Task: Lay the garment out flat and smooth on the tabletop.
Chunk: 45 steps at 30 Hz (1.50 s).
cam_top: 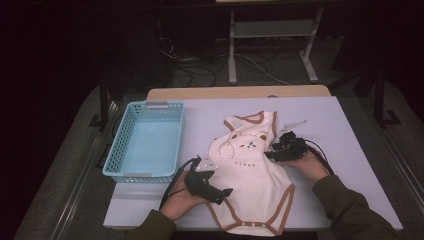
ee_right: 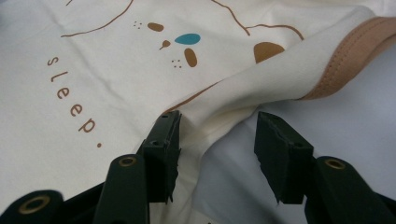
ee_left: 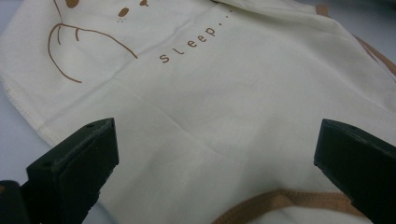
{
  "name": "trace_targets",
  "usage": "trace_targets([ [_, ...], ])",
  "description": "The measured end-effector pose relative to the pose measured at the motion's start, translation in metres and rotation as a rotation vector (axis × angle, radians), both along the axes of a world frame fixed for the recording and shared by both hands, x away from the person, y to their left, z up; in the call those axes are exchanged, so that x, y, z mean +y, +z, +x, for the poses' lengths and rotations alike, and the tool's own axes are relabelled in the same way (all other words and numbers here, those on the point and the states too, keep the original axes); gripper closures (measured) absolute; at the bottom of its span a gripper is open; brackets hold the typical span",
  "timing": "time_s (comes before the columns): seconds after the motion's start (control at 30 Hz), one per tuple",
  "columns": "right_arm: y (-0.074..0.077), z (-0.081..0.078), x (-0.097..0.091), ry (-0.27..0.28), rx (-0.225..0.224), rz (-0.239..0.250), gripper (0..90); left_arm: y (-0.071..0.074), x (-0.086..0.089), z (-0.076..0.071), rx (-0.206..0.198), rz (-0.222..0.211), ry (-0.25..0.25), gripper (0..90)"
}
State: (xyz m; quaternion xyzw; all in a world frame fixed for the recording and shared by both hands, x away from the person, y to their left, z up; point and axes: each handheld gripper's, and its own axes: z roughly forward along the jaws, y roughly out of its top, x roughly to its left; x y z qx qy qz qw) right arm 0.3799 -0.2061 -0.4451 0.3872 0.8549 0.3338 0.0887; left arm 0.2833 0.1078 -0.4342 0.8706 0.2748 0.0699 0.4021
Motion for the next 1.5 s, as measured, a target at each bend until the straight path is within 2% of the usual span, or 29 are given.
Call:
trace_targets([
  [0.13,0.004,0.002,-0.005,-0.002,-0.009,0.030,49.6,0.000,0.001,0.000,-0.001,-0.001,0.000,0.0],
  [0.27,0.012,0.004,-0.015,-0.041,-0.025,0.069,51.1,0.000,0.001,0.000,-0.001,-0.001,0.001,0.0],
  [0.4,0.014,0.006,-0.024,-0.066,-0.024,0.073,54.4,0.000,0.001,0.000,0.000,-0.001,-0.001,0.0],
  [0.53,0.010,0.007,-0.022,-0.057,-0.005,0.074,57.5,0.000,0.001,0.000,0.001,0.000,0.001,0.0],
  [0.63,0.006,0.007,-0.016,-0.028,0.009,0.063,59.2,0.000,0.001,0.000,0.001,0.002,-0.001,0.0],
  [0.8,0.000,0.006,-0.007,0.005,0.025,0.029,68.8,0.000,0.001,0.000,0.000,-0.002,0.002,0.0],
  [0.97,0.000,0.004,-0.004,0.007,0.045,0.037,83.2,0.000,0.000,-0.001,0.001,-0.003,0.003,0.0],
  [1.03,0.001,0.004,-0.005,0.007,0.035,0.029,88.5,0.000,0.000,-0.001,0.001,-0.004,0.004,0.0],
  [1.5,0.011,0.004,-0.017,-0.027,0.015,0.067,89.1,0.001,0.001,0.000,-0.002,0.000,0.002,0.0],
])
